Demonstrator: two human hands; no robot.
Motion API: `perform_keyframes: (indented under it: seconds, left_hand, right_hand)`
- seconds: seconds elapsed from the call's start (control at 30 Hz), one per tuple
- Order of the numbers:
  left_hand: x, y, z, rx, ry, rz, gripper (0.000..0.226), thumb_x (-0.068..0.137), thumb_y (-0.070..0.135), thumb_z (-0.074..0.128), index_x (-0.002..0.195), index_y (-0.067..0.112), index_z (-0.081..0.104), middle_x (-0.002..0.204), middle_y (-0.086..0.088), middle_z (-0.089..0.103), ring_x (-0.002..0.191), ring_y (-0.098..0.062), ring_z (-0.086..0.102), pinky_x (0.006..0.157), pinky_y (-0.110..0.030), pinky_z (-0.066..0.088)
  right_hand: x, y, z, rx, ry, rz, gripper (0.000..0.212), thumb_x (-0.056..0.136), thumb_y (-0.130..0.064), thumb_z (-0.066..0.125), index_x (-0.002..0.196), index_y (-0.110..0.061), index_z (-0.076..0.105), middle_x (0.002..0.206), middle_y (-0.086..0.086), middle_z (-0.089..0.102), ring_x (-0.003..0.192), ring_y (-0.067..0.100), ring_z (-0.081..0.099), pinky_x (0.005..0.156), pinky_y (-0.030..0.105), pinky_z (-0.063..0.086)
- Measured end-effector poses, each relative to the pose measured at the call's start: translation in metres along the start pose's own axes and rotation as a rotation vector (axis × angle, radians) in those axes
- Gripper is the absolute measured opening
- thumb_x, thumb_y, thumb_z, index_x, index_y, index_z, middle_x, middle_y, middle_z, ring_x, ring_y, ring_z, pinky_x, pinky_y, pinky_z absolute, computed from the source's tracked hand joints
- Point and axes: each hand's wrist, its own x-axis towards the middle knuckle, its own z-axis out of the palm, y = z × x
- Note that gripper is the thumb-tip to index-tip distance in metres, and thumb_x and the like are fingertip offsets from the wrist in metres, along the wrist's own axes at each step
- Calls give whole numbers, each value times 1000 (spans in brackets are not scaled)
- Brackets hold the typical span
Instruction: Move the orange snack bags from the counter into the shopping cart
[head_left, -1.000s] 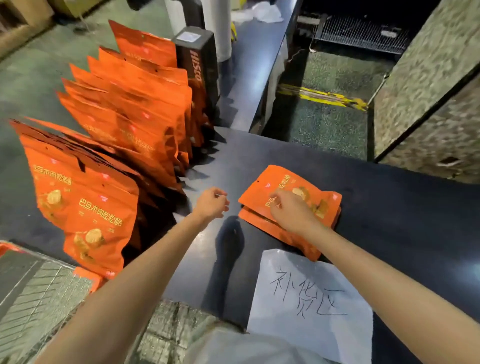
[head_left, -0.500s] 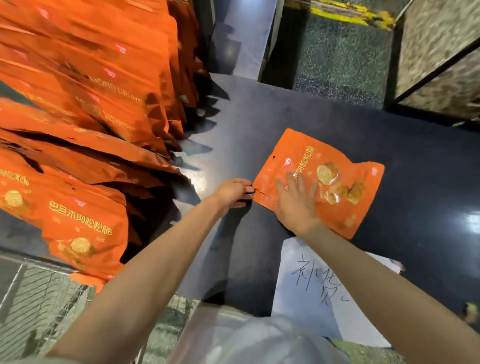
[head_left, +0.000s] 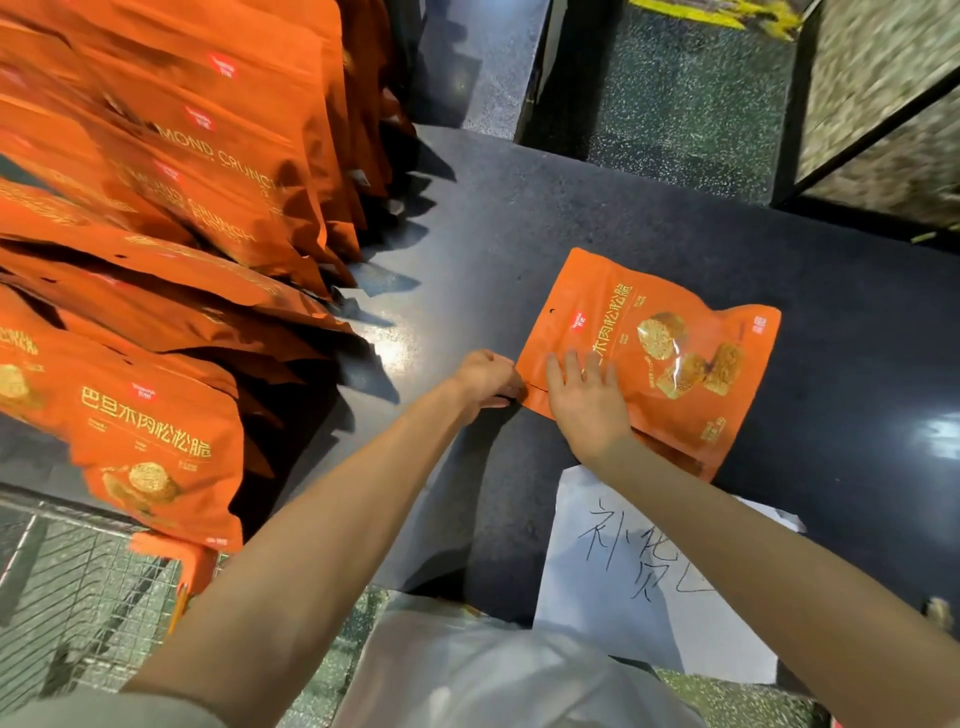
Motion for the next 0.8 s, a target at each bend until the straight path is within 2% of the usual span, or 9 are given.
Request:
perform_keyframes:
  seconds: [0.1,0.2,0.27,0.4,0.47,0.53,0.63,0.7,0.8]
  left_hand:
    - [-4,-1,9,-3,-22,5,17,82,-3,58,81,14,54,77,-6,63,79,-17,61,83,-32,50]
    - [-5,-2,20,-44,-21,12,19,82,-4,60,93,10,56,83,-6,63,80,-17,61,85,-33,52]
    - [-8,0,29,-68,-39,26,21,84,-4,59,97,13,56,92,-9,63,81,-19,60,80,-32,53]
    - [-19,13,51,-103,-33,50,15,91,7,57,82,17,55,100,-9,60,82,-19,59,73,-32,52]
    - [-28,21,61,-81,-2,86,13,95,15,54,83,19,56,99,-8,59,73,-15,59,62,-27,52]
    - [-38,28,69,-79,25,133,9,97,18,51,101,17,60,99,-7,59,70,-14,58,56,-25,52]
    - [-55,39,77,-63,58,218,27,98,15,50,123,7,57,103,-7,60,88,-22,60,72,-37,52]
    - [-72,48,84,-19,86,281,28,97,13,51,123,2,56,105,-8,60,91,-23,59,76,-37,49]
    - [-101,54,93,1,132,349,26,97,15,52,118,2,59,112,-14,64,95,-29,62,82,-42,52]
  right_hand:
    - [-3,12,-8,22,106,-54,32,61,-3,73,91,-9,64,84,11,68,75,28,67,62,35,55]
    - [-9,31,-22,105,146,-53,38,39,-2,85,69,-14,64,58,2,61,48,21,60,42,19,28]
    - [-15,43,-29,176,164,-29,30,52,0,82,74,-11,65,62,6,63,51,26,62,42,22,28]
    - [-25,61,-39,329,239,24,13,87,-3,57,96,-10,63,88,11,66,79,33,64,58,37,48]
    - [-33,76,-47,360,283,78,12,91,-8,54,100,-11,62,94,10,65,86,31,62,65,38,49]
    - [-42,90,-56,358,359,120,12,89,-11,57,100,-11,63,97,9,64,90,29,61,67,38,48]
    - [-60,110,-66,321,457,177,20,76,-17,72,92,-10,62,90,10,62,83,31,62,64,38,49]
    - [-75,123,-73,330,491,228,26,74,-21,74,91,-10,58,88,10,61,77,34,63,55,35,43]
    - [-98,144,-80,370,605,289,18,81,-19,66,87,-6,55,80,12,60,64,37,62,49,31,32]
